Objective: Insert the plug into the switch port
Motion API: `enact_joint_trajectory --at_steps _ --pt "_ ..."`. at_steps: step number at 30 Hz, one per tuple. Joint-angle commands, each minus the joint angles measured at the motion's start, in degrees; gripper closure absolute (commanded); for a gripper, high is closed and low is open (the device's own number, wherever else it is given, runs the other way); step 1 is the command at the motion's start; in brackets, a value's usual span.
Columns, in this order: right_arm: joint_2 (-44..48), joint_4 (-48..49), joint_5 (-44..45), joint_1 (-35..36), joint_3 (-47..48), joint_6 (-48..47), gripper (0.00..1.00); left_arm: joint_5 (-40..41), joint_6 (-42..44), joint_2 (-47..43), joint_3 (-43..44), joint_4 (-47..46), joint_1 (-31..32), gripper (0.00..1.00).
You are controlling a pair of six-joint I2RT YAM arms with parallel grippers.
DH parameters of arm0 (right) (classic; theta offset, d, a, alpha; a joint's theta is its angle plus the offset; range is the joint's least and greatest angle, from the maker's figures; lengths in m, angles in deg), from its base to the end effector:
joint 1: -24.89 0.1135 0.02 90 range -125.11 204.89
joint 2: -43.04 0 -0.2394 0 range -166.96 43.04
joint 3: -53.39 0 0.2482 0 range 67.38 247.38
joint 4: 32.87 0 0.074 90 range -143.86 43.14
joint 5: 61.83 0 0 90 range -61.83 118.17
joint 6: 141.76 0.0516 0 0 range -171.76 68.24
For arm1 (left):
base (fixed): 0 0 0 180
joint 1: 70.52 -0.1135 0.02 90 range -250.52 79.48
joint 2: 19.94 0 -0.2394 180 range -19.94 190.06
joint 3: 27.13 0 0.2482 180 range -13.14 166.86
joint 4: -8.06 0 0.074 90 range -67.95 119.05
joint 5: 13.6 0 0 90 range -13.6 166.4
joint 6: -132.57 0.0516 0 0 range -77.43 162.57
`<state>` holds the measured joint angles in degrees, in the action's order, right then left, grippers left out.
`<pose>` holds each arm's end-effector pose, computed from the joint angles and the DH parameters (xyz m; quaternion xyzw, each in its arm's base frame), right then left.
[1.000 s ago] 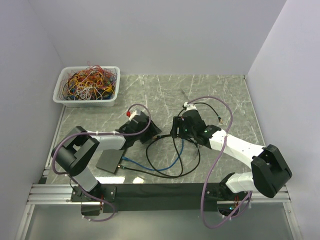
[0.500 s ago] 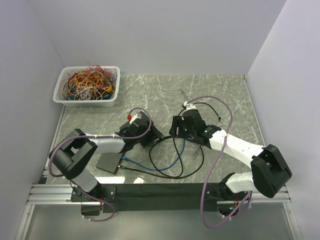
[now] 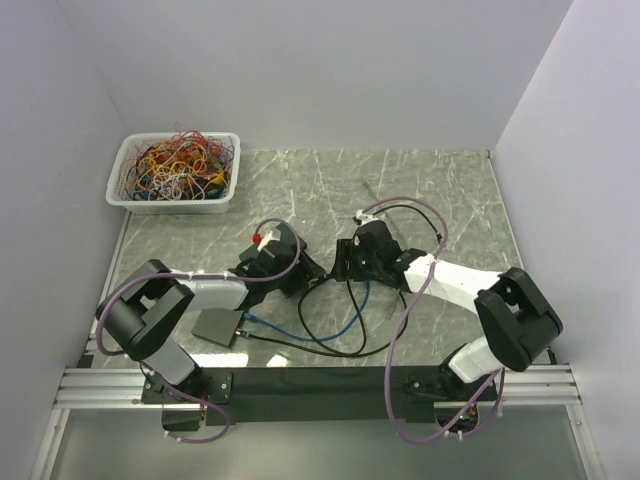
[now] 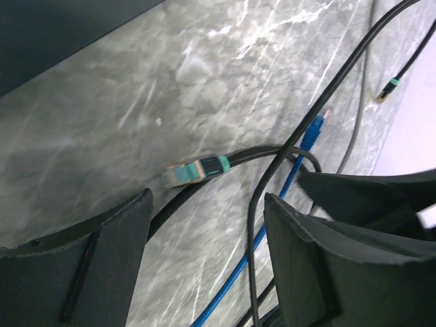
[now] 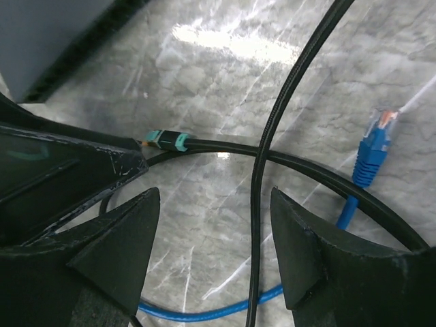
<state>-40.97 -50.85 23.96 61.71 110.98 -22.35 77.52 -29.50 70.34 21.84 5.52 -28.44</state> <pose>0.2434 0.1870 0.1534 -0.0737 0.9184 0.2399 0.3059 0.2274 -0.2040 0.1104 -0.2374 0.8699 -0.3581 0.2424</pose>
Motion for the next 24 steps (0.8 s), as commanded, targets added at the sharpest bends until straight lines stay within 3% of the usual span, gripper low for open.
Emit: enact_joint_trajectory --at_steps 1,7,13,14,15,24 --pt "-1.9 3.1 -1.4 -0.3 2.1 0.3 0.28 -0.6 -0.4 3.2 1.3 -1.7 0.3 0.27" --pt "-8.3 3.9 -2.6 -0.4 3.6 0.9 0.28 -1.3 -0.8 6.1 3.1 -2.8 0.4 0.31" --pt "-10.0 6.8 -1.9 -0.8 1.6 1.9 0.31 -1.3 -0.5 7.2 3.3 -2.6 0.3 0.42" --pt "-9.0 7.7 -2.4 -0.9 0.4 1.8 0.32 -1.3 -0.3 8.2 3.9 -2.8 0.2 0.53" --pt "-9.0 7.7 -2.4 -0.9 0.4 1.9 0.32 -1.3 -0.3 8.2 4.1 -2.8 0.2 0.53" --pt "3.1 5.4 1.9 -0.8 -4.9 1.6 0.34 2.9 1.8 11.8 8.4 -0.4 0.2 0.93"
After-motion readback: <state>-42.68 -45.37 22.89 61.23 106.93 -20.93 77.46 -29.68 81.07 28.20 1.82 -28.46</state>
